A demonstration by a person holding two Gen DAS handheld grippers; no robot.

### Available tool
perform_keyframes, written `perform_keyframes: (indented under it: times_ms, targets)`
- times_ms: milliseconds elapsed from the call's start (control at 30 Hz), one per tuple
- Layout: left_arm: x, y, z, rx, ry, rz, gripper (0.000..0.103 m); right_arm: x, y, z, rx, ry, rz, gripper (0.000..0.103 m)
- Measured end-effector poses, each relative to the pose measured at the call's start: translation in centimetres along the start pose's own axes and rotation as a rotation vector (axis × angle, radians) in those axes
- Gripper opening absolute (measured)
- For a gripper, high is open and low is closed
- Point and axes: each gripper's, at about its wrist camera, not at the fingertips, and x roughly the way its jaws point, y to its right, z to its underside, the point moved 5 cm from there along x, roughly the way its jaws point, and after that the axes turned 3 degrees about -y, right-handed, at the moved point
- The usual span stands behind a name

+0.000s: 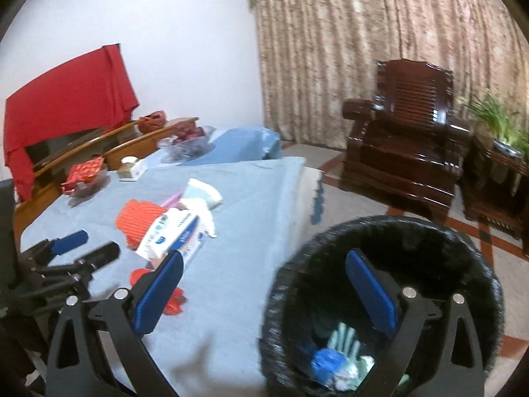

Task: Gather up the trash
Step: 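Return to the table and grasp the red plastic bag with the left tool, then grasp the white alcohol-pads box with the right tool while the left tool holds the red bag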

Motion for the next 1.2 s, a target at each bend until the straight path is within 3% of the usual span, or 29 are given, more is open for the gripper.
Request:
perform_keyframes:
  times_ms: [233,600,700,833,933,1200]
  targets:
    - [1.3,-1.4,1.5,-0.011,-0.039,-0.030,0.089,2.4,-2.6,1.1,-0.018,-0.034,-0.053,0.091]
    - [5.6,-0.5,3.9,-0.011,-0.125,-0.004,0.089,4.0,-2.4,2.8,-0.014,-0.078,-0.036,0.088]
    - [6.7,0.2,4.5,-0.005,-0.156,0.015,0.082,4.1,-2.2,2.9,-0.019,-0.082,-0.033,0.087]
    - [7.9,0.5,5.6,-0.013,-0.205,0.042,0.058,4.2,-2.0,3.0,-0.017,-0.089,-0.029,0.087]
    - [7.8,0.4,5.8,-0.024,-0.203,0.050,0.050,4.2,-1.9,3.1,-0.022,-0.092,-0.025,0.087]
    - [4.5,-1.3,5.1,-0.057,-0.164,0.034,0.044,4.5,-2.7,2.8,-0.046,-0.086,-0.031,0.087]
